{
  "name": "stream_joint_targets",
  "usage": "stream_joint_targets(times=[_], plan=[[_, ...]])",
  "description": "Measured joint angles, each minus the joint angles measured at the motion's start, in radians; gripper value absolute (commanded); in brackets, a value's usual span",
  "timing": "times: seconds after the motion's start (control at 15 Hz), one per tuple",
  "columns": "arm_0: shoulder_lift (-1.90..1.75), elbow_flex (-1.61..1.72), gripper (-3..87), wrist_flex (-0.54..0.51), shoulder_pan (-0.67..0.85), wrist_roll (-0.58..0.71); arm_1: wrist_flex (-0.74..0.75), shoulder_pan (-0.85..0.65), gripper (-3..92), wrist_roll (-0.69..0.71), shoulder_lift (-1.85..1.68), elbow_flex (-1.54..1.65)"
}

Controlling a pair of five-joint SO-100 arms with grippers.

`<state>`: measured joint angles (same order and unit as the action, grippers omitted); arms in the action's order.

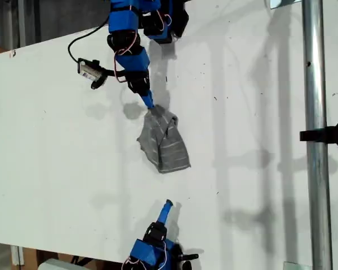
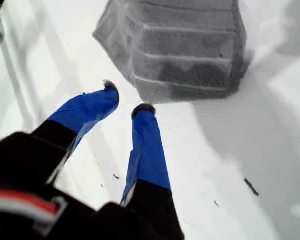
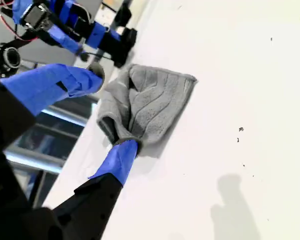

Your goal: Grasp corners of a towel and fold twice.

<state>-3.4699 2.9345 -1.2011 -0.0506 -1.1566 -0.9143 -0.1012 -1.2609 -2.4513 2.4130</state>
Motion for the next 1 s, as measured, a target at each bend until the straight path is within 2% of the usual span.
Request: stream_joint_targets(times=[0.13,0.33,0.53,0.6,0.73,0.8,0.87,1.0], plan=[[0.0,0.029,19.2,0.021,0.003,0.0,-0.17,0.0,8.1,-0.064,-0.316,0.21],[0.0,0.117,14.1,0.061,0.044,0.009,-0.426,0.0,6.9,-0.127,-0.753,0.385],[0.0,0.169,12.2,0.066,0.066,-0.064,-0.5,-0.002,7.3,-0.186,-0.825,0.48],[0.0,0.173,12.3,0.015,0.075,-0.13,-0.529,0.002,6.4,-0.201,-0.842,0.48],[0.0,0.179,12.2,-0.071,0.072,-0.416,-0.563,0.0,6.7,-0.216,-0.841,0.482],[0.0,0.179,12.2,-0.084,0.078,-0.462,-0.566,-0.012,6.7,-0.216,-0.841,0.482],[0.0,0.179,12.0,-0.089,0.078,-0.357,-0.568,-0.021,6.7,-0.216,-0.841,0.482],[0.0,0.179,12.0,-0.091,0.072,0.098,-0.568,-0.018,6.7,-0.216,-0.841,0.482]])
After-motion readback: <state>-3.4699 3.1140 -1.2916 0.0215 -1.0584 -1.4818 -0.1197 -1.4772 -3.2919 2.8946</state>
